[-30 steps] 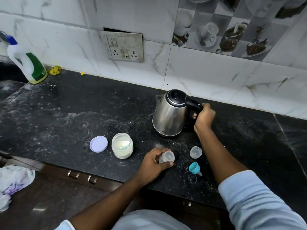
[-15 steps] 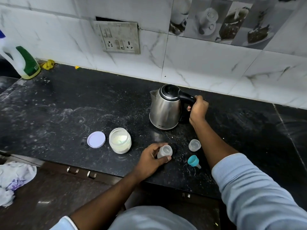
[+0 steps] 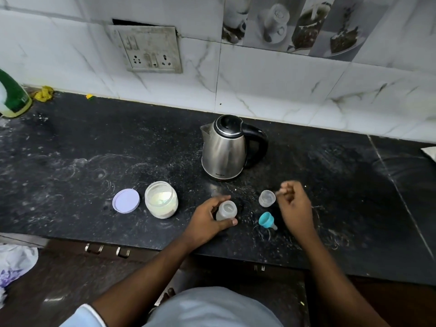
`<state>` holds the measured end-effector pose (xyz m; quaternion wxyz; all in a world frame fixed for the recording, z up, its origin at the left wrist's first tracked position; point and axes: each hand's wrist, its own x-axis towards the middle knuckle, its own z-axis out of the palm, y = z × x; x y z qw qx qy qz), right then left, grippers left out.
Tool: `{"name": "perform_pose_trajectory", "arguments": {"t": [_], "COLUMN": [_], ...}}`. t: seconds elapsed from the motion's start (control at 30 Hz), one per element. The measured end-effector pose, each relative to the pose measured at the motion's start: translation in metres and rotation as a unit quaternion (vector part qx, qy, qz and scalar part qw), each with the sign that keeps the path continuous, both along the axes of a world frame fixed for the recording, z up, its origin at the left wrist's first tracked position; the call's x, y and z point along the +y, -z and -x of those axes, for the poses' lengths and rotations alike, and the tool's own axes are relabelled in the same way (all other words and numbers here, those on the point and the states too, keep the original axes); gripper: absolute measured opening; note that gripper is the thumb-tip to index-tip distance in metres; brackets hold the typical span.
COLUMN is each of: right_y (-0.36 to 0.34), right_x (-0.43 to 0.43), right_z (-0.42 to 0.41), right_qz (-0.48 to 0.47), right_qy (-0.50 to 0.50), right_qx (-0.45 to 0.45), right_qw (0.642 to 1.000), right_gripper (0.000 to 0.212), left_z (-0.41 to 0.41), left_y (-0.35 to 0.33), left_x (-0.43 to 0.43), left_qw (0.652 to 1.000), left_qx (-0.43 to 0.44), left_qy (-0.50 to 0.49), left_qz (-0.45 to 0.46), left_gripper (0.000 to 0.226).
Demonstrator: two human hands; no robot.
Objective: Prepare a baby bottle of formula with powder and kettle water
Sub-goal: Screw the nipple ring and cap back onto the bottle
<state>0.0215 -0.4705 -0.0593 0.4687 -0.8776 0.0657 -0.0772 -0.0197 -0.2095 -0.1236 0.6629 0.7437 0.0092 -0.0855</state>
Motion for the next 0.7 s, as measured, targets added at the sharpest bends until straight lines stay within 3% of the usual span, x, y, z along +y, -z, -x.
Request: {"name": "perform_pose_trajectory", "arguments": {"t": [0.13, 0.27, 0.4, 0.57, 0.7], "right_y": [0.032, 0.048, 0.058, 0.058, 0.033], "right_x": [-0.01, -0.011, -0.009, -0.005, 0.012], "right_z": [0.046, 0.053, 0.05, 0.053, 0.052], "right_qz": [0.181, 0.225, 0.245, 0.218, 0.036], "right_qy": [-0.076, -0.096, -0.094, -0.088, -0.086], "right_qx": [0.042, 0.084, 0.111, 0.103, 0.06], "right_qw": [0.98, 0.966, 0.958, 0.967, 0.994], "right_gripper": [0.037, 0.059, 0.06, 0.054, 0.049], "left_z": [0.002, 0.003, 0.003, 0.004, 0.004], "left_y": [-0.002, -0.003, -0.002, 0.001, 0.001], "left_x": [-0.001, -0.002, -0.003, -0.003, -0.002], "left_qw": [1.0, 1.0, 0.999, 0.998, 0.999], "left_qx": [0.001, 0.004, 0.008, 0.024, 0.016], "left_qy": [-0.007, -0.011, -0.016, -0.017, -0.015], "left_qz": [0.015, 0.021, 0.037, 0.05, 0.042], "left_gripper": [0.062, 0.058, 0.06, 0.06, 0.064]}}
